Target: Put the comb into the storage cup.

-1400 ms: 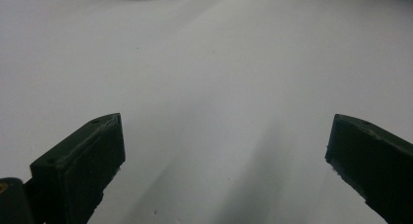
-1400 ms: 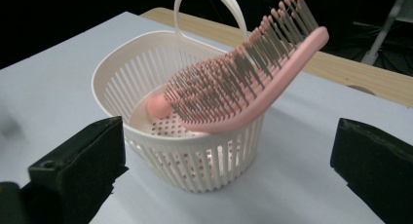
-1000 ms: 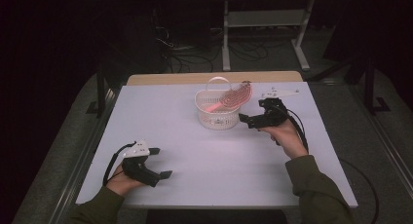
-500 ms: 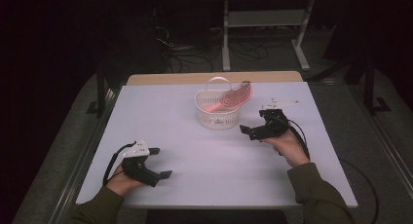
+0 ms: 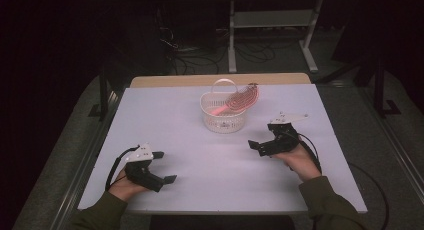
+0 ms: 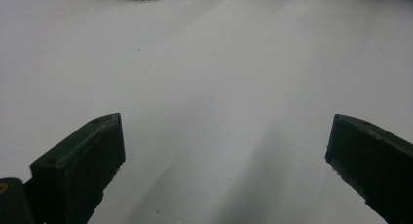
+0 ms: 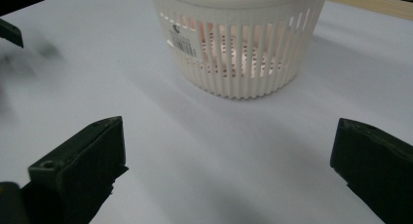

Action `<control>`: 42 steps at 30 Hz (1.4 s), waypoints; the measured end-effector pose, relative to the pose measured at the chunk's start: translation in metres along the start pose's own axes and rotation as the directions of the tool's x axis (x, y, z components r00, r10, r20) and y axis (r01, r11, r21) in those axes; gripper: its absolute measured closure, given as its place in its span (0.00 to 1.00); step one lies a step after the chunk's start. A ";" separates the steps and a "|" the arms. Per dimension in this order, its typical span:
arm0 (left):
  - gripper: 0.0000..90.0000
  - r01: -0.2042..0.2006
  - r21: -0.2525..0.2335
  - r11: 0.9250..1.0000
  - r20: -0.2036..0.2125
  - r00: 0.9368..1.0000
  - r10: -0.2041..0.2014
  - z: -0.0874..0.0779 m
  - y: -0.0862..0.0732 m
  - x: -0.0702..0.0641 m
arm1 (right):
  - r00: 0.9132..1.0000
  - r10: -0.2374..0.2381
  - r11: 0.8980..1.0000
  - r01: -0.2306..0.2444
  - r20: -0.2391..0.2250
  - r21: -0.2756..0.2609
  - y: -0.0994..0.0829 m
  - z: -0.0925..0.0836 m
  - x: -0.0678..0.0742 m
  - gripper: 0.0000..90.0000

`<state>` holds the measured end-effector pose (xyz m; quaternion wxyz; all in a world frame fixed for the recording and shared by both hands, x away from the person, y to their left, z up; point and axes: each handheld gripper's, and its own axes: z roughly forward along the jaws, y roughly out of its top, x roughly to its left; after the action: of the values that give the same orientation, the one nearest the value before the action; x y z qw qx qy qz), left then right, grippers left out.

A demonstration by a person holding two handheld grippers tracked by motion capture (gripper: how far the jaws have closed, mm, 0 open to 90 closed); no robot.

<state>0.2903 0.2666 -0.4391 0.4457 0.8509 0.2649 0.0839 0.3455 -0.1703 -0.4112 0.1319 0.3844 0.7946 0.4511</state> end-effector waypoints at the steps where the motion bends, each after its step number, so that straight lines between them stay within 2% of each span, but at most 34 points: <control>1: 0.01 -0.001 0.000 1.000 0.000 1.000 0.001 0.000 0.000 0.000 | 1.000 -0.001 1.000 0.001 -0.001 0.000 -0.001 -0.001 0.001 0.00; 10: 0.01 -0.003 -0.002 1.000 0.000 1.000 0.003 0.000 0.001 -0.001 | 1.000 -0.003 1.000 0.003 -0.001 0.011 -0.013 -0.009 0.008 0.00; 13: 0.01 -0.005 -0.002 1.000 0.001 1.000 0.005 0.000 0.001 -0.001 | 1.000 -0.017 1.000 0.017 0.007 0.023 -0.017 -0.011 0.011 0.00; 20: 0.01 -0.005 -0.006 1.000 0.003 1.000 0.005 -0.001 0.001 -0.001 | 1.000 -0.006 1.000 0.006 0.002 0.030 -0.032 -0.019 0.017 0.00; 33: 0.01 -0.006 -0.006 1.000 0.006 1.000 0.006 0.000 0.002 -0.002 | 1.000 0.016 1.000 -0.016 0.004 0.012 -0.059 -0.035 0.020 0.00; 42: 0.01 -0.010 -0.010 1.000 0.004 1.000 0.010 0.000 0.002 -0.002 | 1.000 -0.008 0.999 0.007 0.021 0.037 -0.069 -0.032 0.019 0.00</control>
<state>0.2889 0.2648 -0.4372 0.4499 0.8503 0.2593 0.0858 0.2809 -0.1971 -0.4475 0.1349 0.3884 0.8028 0.4318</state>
